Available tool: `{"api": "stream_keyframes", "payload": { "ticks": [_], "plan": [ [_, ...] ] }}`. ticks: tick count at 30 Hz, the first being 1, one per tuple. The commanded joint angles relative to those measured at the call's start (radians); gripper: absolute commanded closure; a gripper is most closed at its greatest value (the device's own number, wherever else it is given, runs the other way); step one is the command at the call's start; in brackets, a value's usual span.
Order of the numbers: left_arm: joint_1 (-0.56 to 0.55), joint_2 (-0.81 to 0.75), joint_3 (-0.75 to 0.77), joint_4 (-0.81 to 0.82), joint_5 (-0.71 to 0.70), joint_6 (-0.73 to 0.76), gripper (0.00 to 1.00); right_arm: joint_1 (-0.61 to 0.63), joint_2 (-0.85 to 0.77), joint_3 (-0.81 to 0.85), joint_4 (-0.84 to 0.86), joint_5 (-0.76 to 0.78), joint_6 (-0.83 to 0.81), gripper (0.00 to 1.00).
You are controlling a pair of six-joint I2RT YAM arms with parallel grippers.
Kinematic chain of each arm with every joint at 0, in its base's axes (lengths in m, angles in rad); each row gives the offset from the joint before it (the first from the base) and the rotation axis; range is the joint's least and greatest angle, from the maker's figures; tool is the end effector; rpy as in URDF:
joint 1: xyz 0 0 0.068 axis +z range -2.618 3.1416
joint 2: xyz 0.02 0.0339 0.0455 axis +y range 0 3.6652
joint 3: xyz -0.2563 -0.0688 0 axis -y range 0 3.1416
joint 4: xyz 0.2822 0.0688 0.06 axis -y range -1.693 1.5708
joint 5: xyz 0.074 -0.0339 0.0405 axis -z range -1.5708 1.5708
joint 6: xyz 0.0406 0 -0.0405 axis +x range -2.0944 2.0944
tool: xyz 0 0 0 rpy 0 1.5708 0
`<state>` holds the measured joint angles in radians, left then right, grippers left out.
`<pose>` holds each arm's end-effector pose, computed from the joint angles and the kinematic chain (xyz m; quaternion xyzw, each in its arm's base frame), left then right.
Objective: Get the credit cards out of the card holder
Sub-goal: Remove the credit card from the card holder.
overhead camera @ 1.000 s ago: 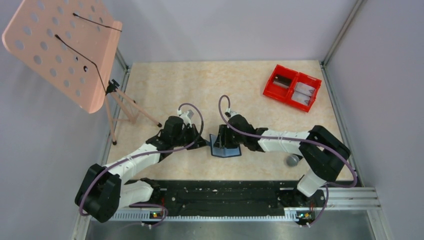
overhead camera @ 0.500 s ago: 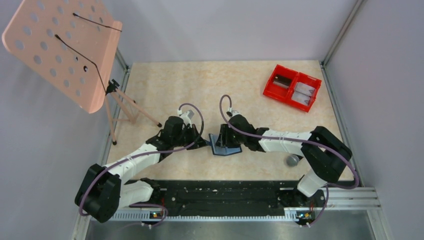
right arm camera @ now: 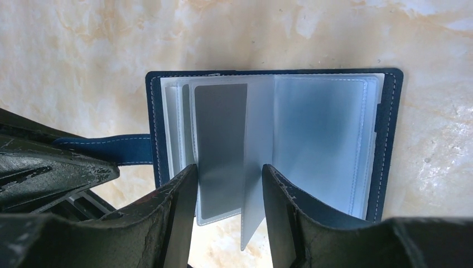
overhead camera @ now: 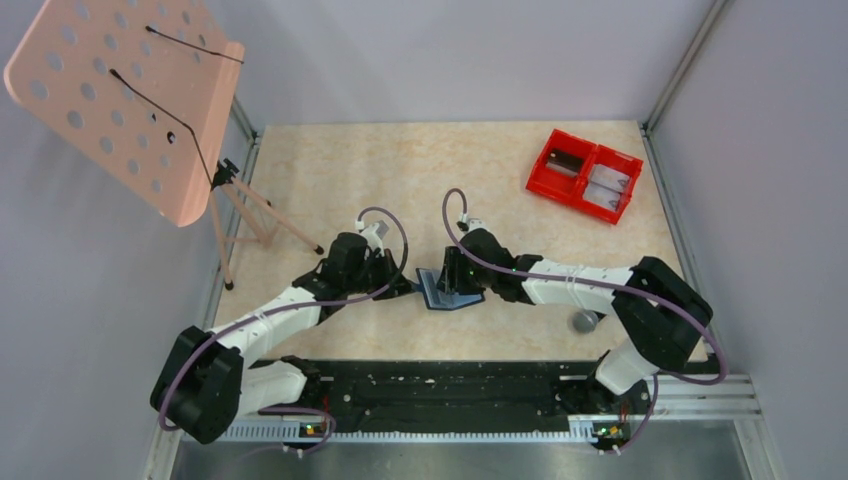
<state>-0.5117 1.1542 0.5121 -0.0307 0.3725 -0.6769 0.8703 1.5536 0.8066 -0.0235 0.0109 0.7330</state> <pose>0.2244 -0.1430 0.1572 0.0071 0.8889 -0.3771 0.2600 0.2231 0.2640 0.1422 -0.0611 0.9190 0.2764 0.2745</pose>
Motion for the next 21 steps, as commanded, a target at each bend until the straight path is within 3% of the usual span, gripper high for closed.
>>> {"api": "stream_keyframes", "payload": {
  "ticks": [1, 21],
  "plan": [
    [-0.001, 0.007, 0.021, 0.006, -0.004, 0.025, 1.0, -0.002, -0.03, 0.028, -0.039, 0.047, -0.028, 0.54],
    [-0.002, -0.003, 0.029, -0.012, -0.005, 0.04, 1.0, -0.014, -0.044, 0.083, -0.15, 0.14, -0.097, 0.47]
  ]
}}
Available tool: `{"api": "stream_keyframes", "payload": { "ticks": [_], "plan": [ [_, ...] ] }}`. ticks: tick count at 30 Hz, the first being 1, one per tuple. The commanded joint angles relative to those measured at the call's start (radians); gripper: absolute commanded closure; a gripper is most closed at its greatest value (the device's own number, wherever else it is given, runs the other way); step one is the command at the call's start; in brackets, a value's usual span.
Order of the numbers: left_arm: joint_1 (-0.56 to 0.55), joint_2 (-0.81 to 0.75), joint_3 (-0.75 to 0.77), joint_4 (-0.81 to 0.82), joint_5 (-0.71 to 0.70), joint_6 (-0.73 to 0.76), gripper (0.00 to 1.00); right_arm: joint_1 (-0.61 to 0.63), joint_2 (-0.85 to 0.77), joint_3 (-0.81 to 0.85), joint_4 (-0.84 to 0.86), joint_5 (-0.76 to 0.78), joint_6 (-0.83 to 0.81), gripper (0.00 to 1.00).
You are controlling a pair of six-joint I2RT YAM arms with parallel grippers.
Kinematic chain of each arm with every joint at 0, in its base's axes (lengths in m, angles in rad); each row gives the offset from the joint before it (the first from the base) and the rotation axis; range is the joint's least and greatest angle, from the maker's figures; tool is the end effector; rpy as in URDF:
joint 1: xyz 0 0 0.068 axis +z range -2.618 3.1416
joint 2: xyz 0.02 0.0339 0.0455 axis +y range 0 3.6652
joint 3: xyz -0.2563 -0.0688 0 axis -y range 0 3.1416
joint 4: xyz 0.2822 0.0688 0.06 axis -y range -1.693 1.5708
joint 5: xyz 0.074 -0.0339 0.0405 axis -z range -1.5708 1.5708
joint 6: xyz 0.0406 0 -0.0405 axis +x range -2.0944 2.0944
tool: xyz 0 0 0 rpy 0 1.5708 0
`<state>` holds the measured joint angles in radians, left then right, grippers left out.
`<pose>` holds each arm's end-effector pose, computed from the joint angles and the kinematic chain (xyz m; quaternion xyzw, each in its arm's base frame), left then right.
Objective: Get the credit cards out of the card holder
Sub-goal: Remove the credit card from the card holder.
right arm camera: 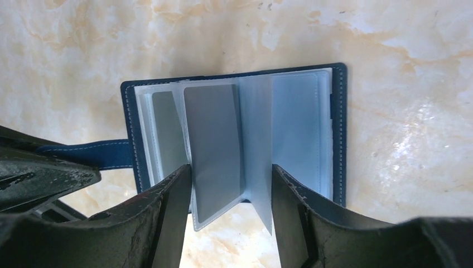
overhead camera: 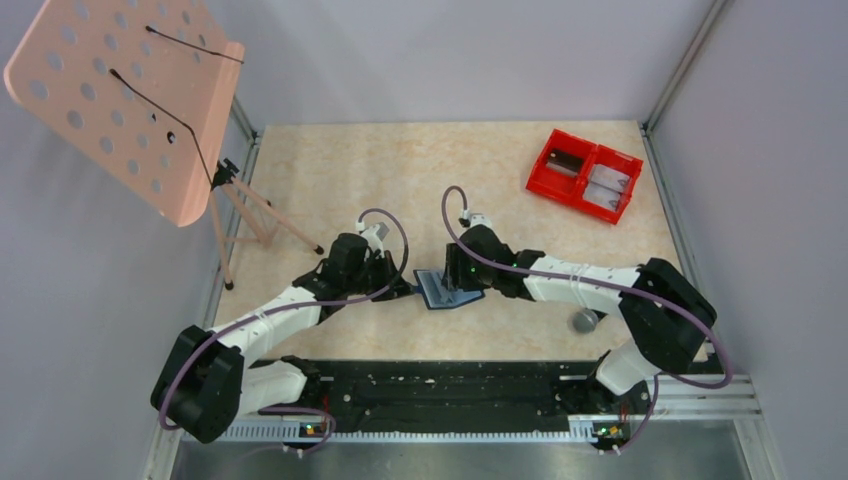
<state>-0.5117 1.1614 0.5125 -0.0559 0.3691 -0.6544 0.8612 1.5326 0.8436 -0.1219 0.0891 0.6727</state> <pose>0.2233 -0.1422 0.1534 0.0132 0.8955 -0.3661 0.2526 0.2275 0.2594 0.1536 -0.0709 0.9252 0.2273 0.2955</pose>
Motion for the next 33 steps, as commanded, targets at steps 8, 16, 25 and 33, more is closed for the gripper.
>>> {"api": "stream_keyframes", "payload": {
  "ticks": [8, 16, 25, 33],
  "plan": [
    [-0.001, -0.014, 0.027, 0.01, -0.002, 0.021, 1.0, -0.004, -0.019, 0.083, -0.102, 0.097, -0.077, 0.45],
    [-0.002, -0.009, 0.028, -0.002, -0.016, 0.035, 1.0, -0.017, -0.027, 0.126, -0.157, 0.118, -0.109, 0.47],
    [0.0, -0.026, 0.09, -0.125, -0.149, 0.05, 0.89, -0.184, -0.058, 0.087, -0.068, -0.157, -0.172, 0.59],
    [-0.001, -0.016, 0.121, -0.157, -0.166, 0.04, 0.82, -0.232, -0.025, 0.044, 0.097, -0.433, -0.133, 0.64]
  ]
}}
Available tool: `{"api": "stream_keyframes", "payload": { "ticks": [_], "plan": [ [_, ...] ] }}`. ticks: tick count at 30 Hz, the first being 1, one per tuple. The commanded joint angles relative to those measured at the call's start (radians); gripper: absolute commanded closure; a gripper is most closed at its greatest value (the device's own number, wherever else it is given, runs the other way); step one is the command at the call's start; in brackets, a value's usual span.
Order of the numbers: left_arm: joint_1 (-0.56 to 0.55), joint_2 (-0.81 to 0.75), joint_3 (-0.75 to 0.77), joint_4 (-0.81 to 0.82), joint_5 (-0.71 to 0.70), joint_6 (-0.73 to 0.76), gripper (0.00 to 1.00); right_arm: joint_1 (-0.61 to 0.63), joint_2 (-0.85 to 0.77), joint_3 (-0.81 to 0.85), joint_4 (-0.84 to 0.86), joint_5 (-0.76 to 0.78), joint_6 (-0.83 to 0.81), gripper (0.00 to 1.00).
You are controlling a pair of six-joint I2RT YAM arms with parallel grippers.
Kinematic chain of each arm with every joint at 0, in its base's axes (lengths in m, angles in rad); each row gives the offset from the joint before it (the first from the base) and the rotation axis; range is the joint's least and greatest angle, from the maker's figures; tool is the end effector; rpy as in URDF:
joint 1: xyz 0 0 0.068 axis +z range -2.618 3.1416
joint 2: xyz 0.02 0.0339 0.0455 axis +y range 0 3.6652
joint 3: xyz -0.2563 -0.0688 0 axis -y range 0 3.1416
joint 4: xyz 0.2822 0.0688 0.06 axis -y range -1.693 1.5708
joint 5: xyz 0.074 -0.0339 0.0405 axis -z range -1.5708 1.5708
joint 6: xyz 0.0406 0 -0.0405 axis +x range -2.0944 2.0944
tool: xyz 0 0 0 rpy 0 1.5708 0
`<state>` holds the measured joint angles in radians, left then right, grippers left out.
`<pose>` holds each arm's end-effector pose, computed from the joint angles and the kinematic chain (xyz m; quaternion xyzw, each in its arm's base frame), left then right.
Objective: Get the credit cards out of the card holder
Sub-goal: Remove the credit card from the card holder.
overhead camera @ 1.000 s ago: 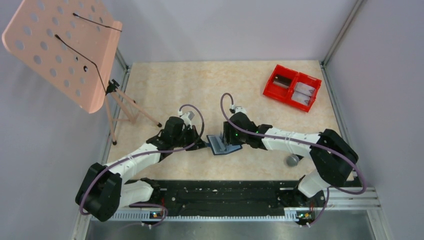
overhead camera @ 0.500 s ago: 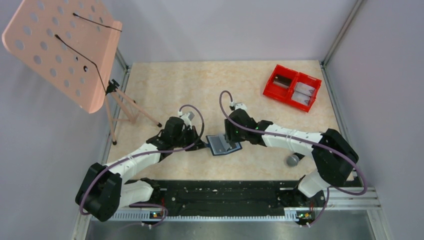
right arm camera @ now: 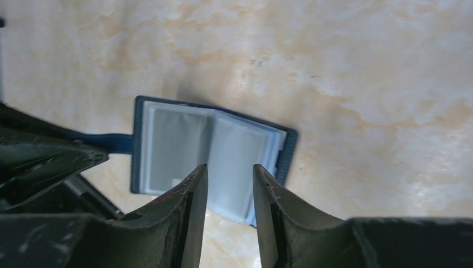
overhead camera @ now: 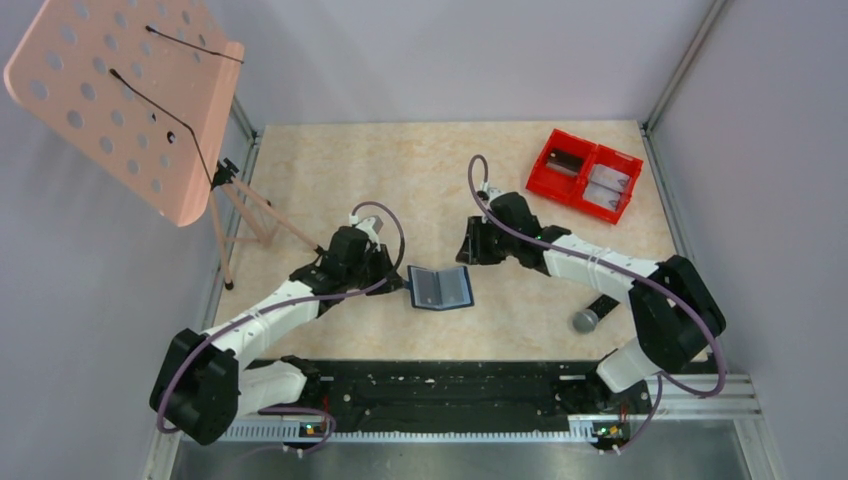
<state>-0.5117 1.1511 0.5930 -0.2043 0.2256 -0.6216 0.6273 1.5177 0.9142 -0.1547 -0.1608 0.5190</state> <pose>0.2300 -0.1396 0.1706 -0.0060 0.9146 -0.2971 0.2741 0.2841 0.2140 0.1802 -0.0813 0.9126 0.2756 0.2910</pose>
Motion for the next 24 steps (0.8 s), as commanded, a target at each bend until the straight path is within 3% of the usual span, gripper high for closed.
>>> {"api": "stream_keyframes", "payload": {
  "ticks": [1, 9, 24],
  "plan": [
    [0.001, -0.001, 0.04, -0.008, -0.021, 0.003, 0.81, 0.001, -0.006, -0.039, 0.144, -0.2, 0.036, 0.62],
    [-0.001, 0.009, 0.057, -0.031, -0.035, -0.013, 0.62, 0.005, 0.01, -0.121, 0.251, -0.205, 0.116, 0.54],
    [0.0, 0.093, 0.012, 0.065, 0.01, -0.037, 0.63, 0.053, 0.112, -0.111, 0.268, -0.158, 0.143, 0.54]
  ]
}}
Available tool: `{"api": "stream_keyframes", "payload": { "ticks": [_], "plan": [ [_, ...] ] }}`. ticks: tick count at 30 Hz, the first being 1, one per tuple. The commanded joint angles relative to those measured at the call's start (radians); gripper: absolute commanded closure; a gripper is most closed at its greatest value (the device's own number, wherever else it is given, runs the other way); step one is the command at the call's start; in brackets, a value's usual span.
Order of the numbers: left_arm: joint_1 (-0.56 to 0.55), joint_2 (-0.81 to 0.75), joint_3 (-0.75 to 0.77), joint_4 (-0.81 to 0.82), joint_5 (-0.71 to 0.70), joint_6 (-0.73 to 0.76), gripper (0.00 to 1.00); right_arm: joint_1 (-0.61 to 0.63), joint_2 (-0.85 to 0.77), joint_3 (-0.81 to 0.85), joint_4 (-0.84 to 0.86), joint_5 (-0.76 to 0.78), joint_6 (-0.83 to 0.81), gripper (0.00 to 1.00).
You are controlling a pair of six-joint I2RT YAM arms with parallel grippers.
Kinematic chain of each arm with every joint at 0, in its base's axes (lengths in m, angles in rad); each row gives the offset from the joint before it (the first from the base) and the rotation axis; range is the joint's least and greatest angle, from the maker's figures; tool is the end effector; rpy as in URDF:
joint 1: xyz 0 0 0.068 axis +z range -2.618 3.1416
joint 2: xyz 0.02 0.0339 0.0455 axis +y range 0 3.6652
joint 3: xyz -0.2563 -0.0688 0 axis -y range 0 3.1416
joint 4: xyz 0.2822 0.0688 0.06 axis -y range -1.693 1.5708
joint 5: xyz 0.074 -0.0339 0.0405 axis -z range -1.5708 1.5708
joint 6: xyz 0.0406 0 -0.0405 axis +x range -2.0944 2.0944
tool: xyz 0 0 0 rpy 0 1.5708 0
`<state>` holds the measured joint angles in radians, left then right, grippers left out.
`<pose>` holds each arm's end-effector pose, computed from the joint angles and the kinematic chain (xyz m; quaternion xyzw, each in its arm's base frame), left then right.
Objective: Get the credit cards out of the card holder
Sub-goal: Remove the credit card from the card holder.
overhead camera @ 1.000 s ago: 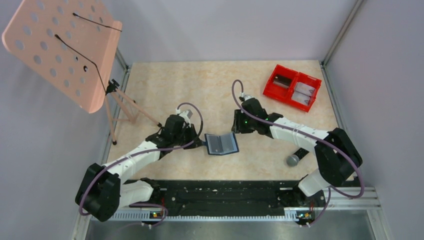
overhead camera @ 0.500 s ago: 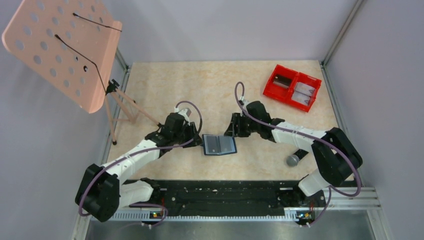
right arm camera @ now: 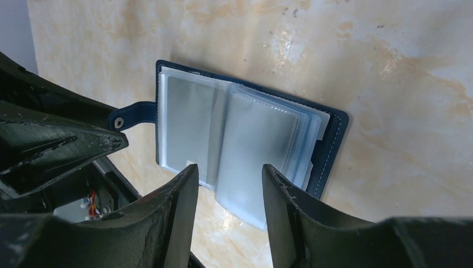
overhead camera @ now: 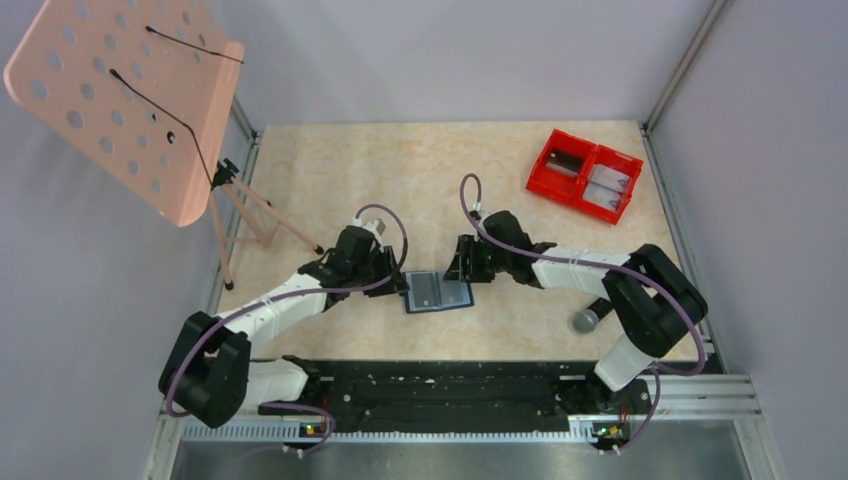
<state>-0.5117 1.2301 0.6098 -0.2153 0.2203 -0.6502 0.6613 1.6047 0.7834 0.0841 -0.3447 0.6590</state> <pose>0.2355 -0.1424 0.1556 -0.0248 0.9280 -0.2818 0.2423 0.2662 0.2245 0.1285 -0.0705 0.9008 0.3684 0.2189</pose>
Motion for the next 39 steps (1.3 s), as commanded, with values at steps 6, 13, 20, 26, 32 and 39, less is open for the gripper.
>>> {"api": "stream_keyframes", "payload": {
  "ticks": [6, 13, 20, 26, 32, 39],
  "plan": [
    [-0.001, 0.037, -0.021, 0.092, 0.007, -0.004, 0.64, 0.044, 0.062, 0.039, 0.027, 0.031, 0.004, 0.54],
    [0.0, 0.074, -0.042, 0.115, -0.009, 0.0, 0.65, 0.057, 0.086, 0.043, 0.072, -0.003, 0.042, 0.54],
    [0.0, 0.084, -0.055, 0.124, -0.009, 0.001, 0.67, 0.063, 0.052, 0.053, 0.037, 0.041, 0.026, 0.54],
    [-0.001, 0.074, -0.059, 0.122, -0.011, 0.006, 0.7, 0.063, 0.017, 0.07, -0.037, 0.112, -0.009, 0.52],
    [-0.001, 0.071, -0.056, 0.118, -0.008, 0.006, 0.71, 0.063, 0.01, 0.079, -0.062, 0.151, -0.024, 0.52],
    [0.0, 0.068, -0.054, 0.113, -0.009, 0.009, 0.72, 0.063, 0.032, 0.089, -0.075, 0.153, -0.029, 0.52]
  ]
}}
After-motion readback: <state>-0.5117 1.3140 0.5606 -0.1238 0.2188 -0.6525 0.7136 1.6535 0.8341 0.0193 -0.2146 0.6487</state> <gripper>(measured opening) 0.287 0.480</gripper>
